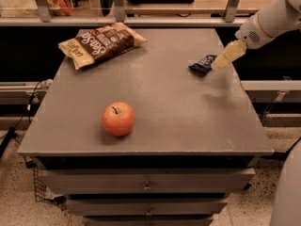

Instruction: Move rxbar blueberry near brown chip bag

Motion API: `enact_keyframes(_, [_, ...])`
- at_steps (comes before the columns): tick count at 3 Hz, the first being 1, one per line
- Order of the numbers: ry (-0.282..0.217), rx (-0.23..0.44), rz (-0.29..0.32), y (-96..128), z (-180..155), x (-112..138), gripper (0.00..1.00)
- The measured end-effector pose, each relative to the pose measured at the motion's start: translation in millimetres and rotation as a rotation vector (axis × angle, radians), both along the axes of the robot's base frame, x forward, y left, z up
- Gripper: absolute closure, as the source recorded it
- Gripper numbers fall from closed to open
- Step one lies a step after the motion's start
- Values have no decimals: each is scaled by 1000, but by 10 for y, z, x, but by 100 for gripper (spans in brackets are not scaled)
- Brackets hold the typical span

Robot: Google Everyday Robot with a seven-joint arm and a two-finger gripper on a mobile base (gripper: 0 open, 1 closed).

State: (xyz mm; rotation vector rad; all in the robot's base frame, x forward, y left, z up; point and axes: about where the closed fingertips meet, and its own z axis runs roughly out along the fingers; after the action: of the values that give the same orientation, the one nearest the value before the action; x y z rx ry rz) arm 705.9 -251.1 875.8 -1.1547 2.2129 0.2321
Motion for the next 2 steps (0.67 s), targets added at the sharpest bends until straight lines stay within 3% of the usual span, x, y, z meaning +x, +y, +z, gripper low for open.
enact_keyframes(2, [62,51,-89,132,-379,236,0])
